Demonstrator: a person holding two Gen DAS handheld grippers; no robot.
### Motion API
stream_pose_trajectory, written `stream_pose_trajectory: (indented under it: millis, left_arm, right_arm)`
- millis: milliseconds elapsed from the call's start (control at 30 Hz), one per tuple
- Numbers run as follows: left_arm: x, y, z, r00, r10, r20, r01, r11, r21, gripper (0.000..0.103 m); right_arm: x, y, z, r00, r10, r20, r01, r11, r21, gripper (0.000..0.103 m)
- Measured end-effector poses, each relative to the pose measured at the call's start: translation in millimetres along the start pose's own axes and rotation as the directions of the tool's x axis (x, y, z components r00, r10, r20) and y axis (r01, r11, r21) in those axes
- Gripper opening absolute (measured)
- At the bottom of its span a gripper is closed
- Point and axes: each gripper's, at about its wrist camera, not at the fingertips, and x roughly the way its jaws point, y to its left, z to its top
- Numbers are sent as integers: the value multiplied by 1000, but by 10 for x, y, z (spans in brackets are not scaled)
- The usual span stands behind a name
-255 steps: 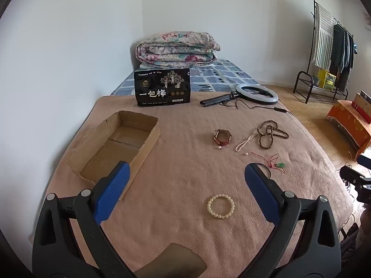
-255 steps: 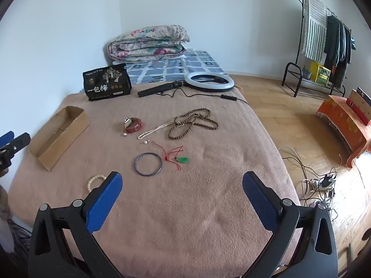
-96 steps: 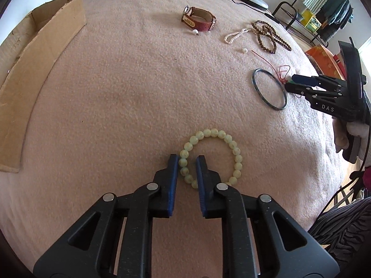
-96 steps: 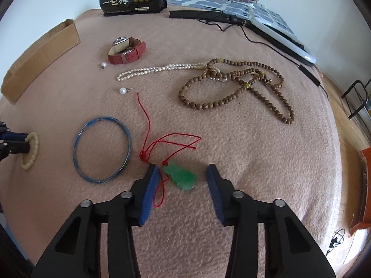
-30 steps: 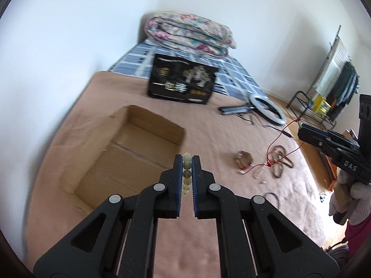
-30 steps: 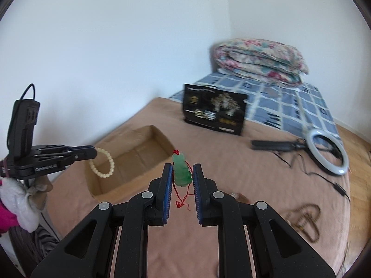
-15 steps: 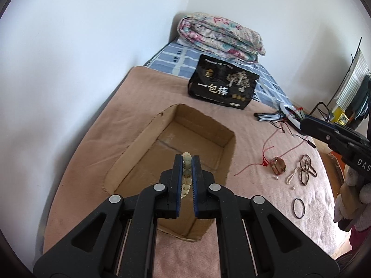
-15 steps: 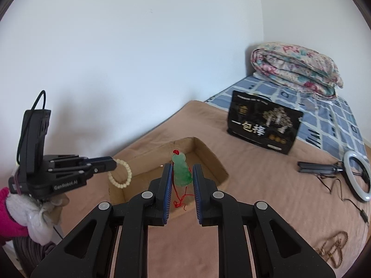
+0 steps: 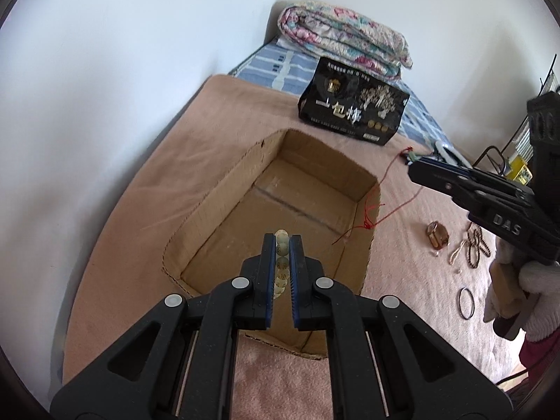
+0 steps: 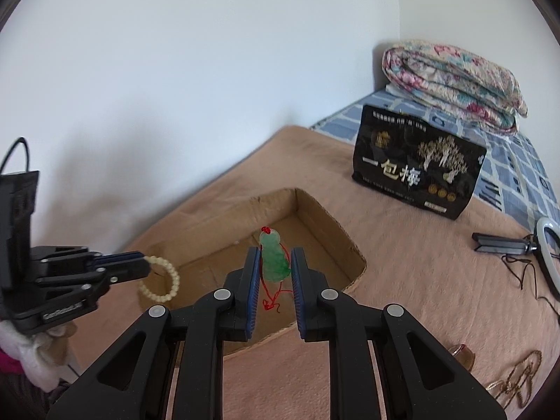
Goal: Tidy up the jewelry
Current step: 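Carry the bracelet in the left tool and pendant in the right tool over the cardboard box, then open the left tool dropping the bracelet while the right tool releases the pendant into the box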
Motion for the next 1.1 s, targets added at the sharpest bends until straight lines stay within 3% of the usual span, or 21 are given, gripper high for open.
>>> stream_pose_trajectory:
  millis: [400,767,800,933,967,1033,1100]
  left_arm:
    - [269,-11,-90,998,23,-63,-21,999,24,5]
    - [284,2,-75,998,24,-66,-23,1000,21,5]
    - [285,9,-72,998,25,-66,-24,999,21,5]
    - [276,27,-59,997,40,-60,-39,999,24,9]
    - [275,32,-57,997,44,-59,-42,999,24,14]
    - [267,39,-57,997,48,-55,-47,999,19,42]
    - [255,34,-59,997,52,-49,-51,999,19,44]
  right_arm:
    - [445,-59,-165,995,-36,-90,37,999,8,16]
    - [513,-19,-229,993,-32,-118,32,999,-2,17]
    - [510,-13,-231,992,-37,-119,37,999,-4,21]
    - [483,-16,-225,993,-54,-108,54,999,-6,54]
    - [464,-14,-222,993,-62,-101,62,998,-8,56]
    - [440,-12,-216,992,-81,-98,80,997,-14,66]
    - [407,-16,-212,989,-115,-93,113,993,-19,77]
